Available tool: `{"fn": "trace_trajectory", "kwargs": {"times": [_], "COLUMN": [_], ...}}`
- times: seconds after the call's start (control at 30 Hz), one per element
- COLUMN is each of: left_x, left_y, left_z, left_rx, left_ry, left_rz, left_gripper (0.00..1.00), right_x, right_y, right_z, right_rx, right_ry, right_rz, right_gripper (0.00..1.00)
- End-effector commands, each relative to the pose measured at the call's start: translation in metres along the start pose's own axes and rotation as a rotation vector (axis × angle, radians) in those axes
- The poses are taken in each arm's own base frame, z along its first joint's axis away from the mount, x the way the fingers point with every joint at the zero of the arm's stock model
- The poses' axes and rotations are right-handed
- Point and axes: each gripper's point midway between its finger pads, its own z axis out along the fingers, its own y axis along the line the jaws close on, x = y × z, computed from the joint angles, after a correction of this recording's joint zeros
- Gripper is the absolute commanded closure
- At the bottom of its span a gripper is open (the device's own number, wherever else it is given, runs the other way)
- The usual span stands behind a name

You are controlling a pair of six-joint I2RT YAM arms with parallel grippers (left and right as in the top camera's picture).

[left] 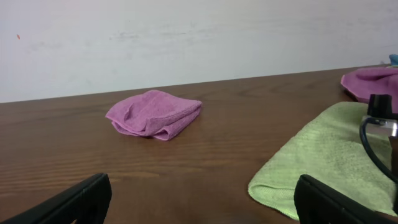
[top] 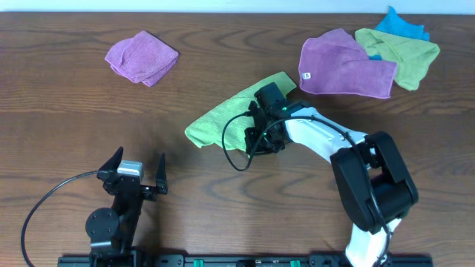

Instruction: Fold the cloth

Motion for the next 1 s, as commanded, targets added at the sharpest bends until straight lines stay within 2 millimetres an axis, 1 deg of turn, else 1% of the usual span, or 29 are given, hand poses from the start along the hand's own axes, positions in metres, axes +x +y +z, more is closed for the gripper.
{"fn": "trace_trajectory", "kwargs": {"times": [0.0,0.1,0.2,0.3,0.37,0.43,0.5,0.6,0.63,0.7,0.77,0.87,0.97], "left_x": [0.018,0.018,0.017,0.017,0.017,0.017,0.017,0.017,0.017,0.017,0.017,0.016,0.015], "left_y": [-0.002,-0.002,-0.002,-0.003,-0.003,-0.003,-0.003,-0.003,-0.003,-0.003,-0.006,-0.014,-0.021], "left_z": [0.002,0.002,0.002,0.002,0.002,0.002,0.002,0.002,0.002,0.002,0.002,0.002,0.001], "left_rx": [0.007,0.007,0.007,0.013,0.013,0.012,0.01,0.008,0.007,0.007,0.023,0.075,0.111], "left_ry": [0.038,0.038,0.038,0.037,0.038,0.038,0.038,0.039,0.039,0.039,0.04,0.043,0.05], "left_rz": [0.009,0.009,0.004,-0.041,-0.085,-0.145,-0.225,-0.331,-0.354,-0.366,-0.366,-0.373,-0.444], "left_gripper": [0.05,0.05,0.05,0.05,0.05,0.05,0.05,0.05,0.05,0.05,0.05,0.05,0.05], "right_x": [-0.006,-0.01,-0.019,-0.031,-0.043,-0.056,-0.07,-0.088,-0.09,-0.092,-0.091,-0.086,-0.072], "right_y": [0.008,0.015,0.026,0.037,0.045,0.052,0.058,0.063,0.063,0.064,0.068,0.07,0.061], "right_z": [-0.02,-0.048,-0.081,-0.111,-0.126,-0.133,-0.135,-0.13,-0.13,-0.132,-0.14,-0.161,-0.18], "right_rx": [0.013,0.033,0.04,0.048,0.043,0.026,0.01,-0.003,-0.005,-0.007,-0.009,0.026,0.109], "right_ry": [-0.051,-0.116,-0.218,-0.337,-0.416,-0.48,-0.532,-0.587,-0.593,-0.601,-0.606,-0.6,-0.559], "right_rz": [-0.032,-0.061,-0.123,-0.172,-0.212,-0.244,-0.264,-0.287,-0.289,-0.291,-0.295,-0.313,-0.292], "right_gripper": [0.99,0.99,0.99,0.99,0.99,0.99,0.99,0.99,0.99,0.99,0.99,0.99,0.99]}}
